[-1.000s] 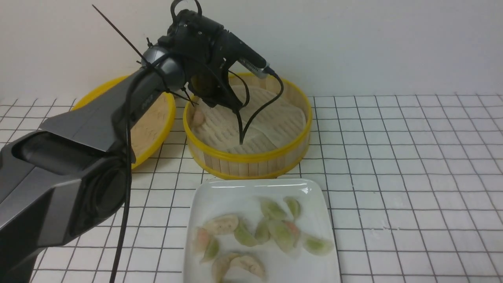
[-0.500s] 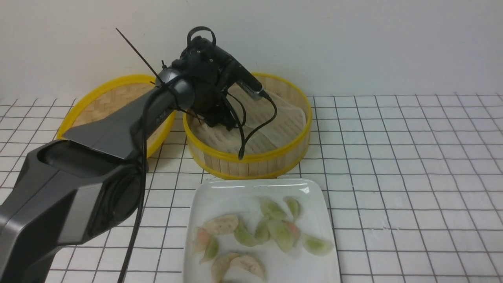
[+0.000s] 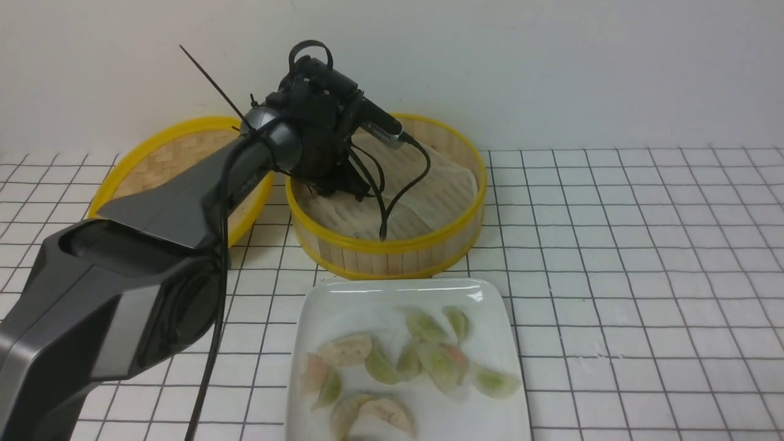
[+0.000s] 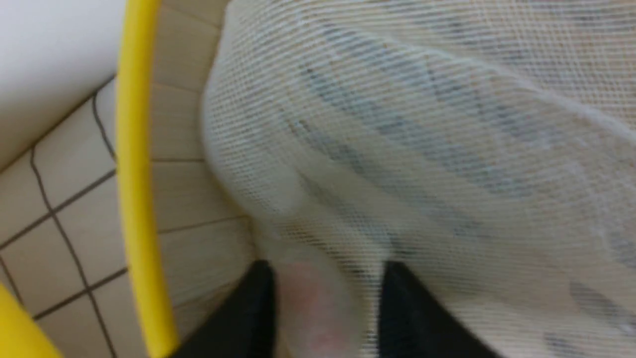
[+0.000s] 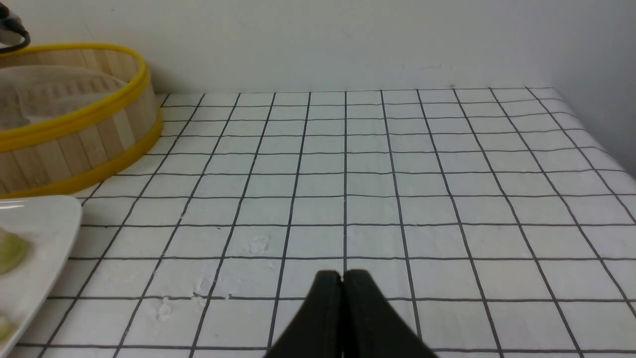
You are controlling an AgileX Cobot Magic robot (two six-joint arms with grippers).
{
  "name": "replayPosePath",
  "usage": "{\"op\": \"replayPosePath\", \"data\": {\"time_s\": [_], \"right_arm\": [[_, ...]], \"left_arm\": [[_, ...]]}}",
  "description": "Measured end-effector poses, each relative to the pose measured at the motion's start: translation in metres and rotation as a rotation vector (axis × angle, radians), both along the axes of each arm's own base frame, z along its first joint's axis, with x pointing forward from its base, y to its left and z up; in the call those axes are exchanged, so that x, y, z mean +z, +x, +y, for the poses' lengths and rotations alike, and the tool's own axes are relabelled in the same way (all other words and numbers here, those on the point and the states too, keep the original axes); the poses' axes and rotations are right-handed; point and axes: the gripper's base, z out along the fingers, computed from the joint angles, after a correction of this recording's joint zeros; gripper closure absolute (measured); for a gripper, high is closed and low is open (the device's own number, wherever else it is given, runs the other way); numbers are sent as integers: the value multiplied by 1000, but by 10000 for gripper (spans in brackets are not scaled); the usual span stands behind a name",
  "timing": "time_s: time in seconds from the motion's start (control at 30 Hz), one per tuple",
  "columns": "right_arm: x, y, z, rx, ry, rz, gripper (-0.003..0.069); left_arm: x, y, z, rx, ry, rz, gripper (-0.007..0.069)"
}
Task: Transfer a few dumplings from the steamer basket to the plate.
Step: Use the left arm to grab a dumpling from the steamer, then use the left arm to put the dumpling into the plate
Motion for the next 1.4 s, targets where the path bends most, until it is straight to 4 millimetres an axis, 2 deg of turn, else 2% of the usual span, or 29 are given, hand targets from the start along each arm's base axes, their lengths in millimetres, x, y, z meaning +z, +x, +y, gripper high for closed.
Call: {"op": "replayPosePath", "data": {"time_s": [0.03,0.37,0.5,0.67,0.77,0.93,1.0,1.17,1.2,1.23,1.27,1.4], "right_arm": [[0,0,0,0,0,0,673],[0,0,0,0,0,0,673],[0,0,0,0,0,0,673],[0,0,0,0,0,0,673],[0,0,0,0,0,0,673],[0,0,0,0,0,0,673],[0,0,0,0,0,0,673],[0,0,0,0,0,0,673],[0,0,0,0,0,0,673],[0,0,0,0,0,0,673],[0,0,0,0,0,0,673],[0,0,0,0,0,0,673]], "left_arm": [[1,0,0,6,-27,7,463],[14,-7,-5,17,-110,49,459],[30,-14,-11,15,-159,58,459],[71,-22,-12,4,-207,-6,459],[88,-27,-11,3,-224,-20,459],[101,-35,-12,-2,-255,8,459],[107,-45,-14,-29,-288,80,459],[121,-57,-19,-94,-361,118,459],[129,-65,-19,-104,-390,127,459],[128,-65,-20,-104,-391,134,459],[137,-75,-18,-109,-416,146,459],[141,-109,-13,-105,-436,235,459]]}}
